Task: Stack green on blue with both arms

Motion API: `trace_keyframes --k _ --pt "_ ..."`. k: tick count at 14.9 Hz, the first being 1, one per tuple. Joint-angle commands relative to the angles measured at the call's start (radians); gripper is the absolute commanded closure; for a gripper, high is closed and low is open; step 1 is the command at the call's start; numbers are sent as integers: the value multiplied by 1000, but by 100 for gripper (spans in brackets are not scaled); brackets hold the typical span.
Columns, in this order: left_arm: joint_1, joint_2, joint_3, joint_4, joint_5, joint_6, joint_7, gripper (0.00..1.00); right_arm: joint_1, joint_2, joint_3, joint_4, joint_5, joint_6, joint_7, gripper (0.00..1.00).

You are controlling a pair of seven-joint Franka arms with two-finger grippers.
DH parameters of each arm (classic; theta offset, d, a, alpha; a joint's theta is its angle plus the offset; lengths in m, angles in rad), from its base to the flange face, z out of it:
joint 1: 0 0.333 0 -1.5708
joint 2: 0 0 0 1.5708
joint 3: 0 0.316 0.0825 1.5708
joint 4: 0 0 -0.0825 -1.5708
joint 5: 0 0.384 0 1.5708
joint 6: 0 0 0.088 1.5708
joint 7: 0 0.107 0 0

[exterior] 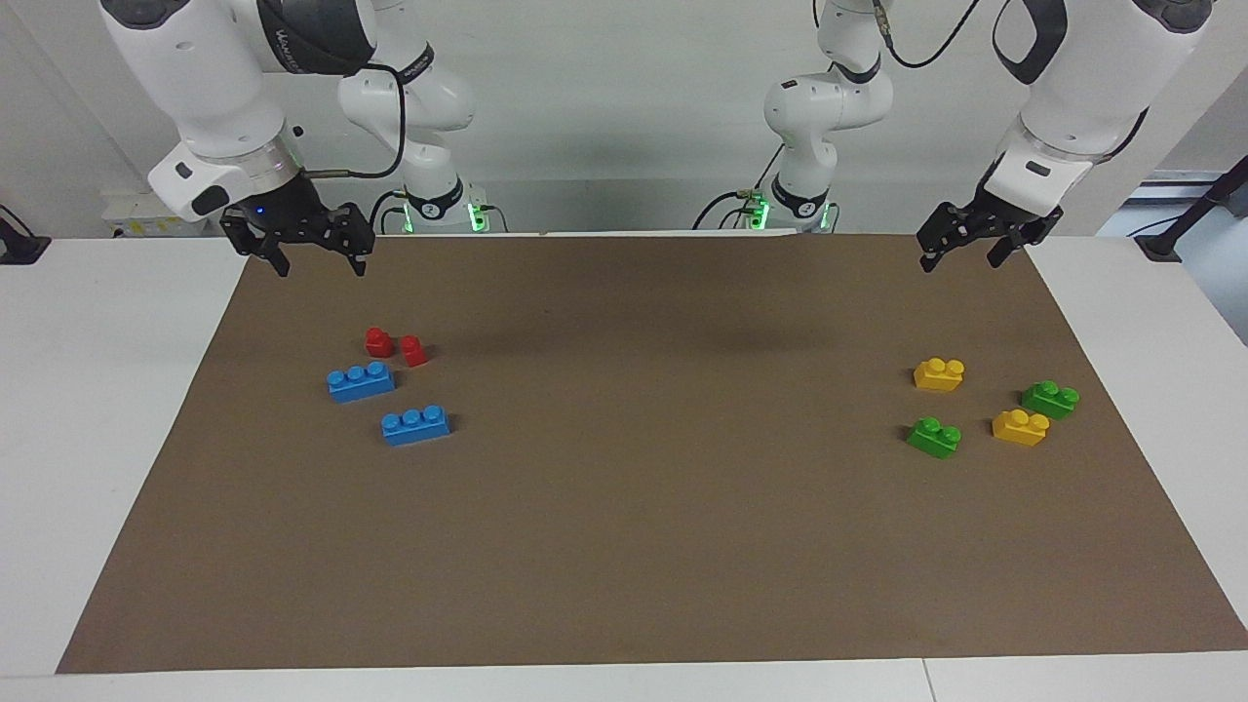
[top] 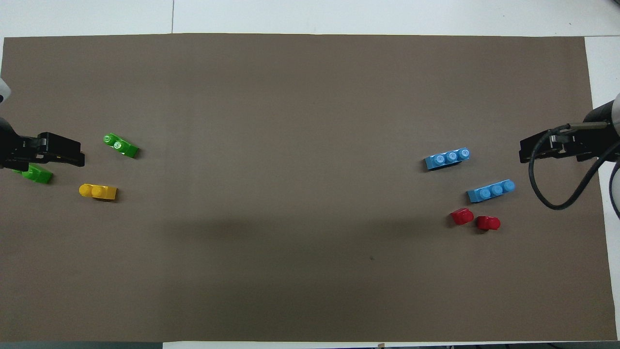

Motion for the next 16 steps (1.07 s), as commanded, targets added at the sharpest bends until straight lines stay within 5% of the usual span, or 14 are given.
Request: trace_keyframes --k 1,16 --pt "2 -17 2 -5 -6 9 15 0 -3 3 5 2 -15 6 5 0" --pt "14 -33 4 -28 -7 -6 4 0 -5 3 5 -1 -14 6 3 0"
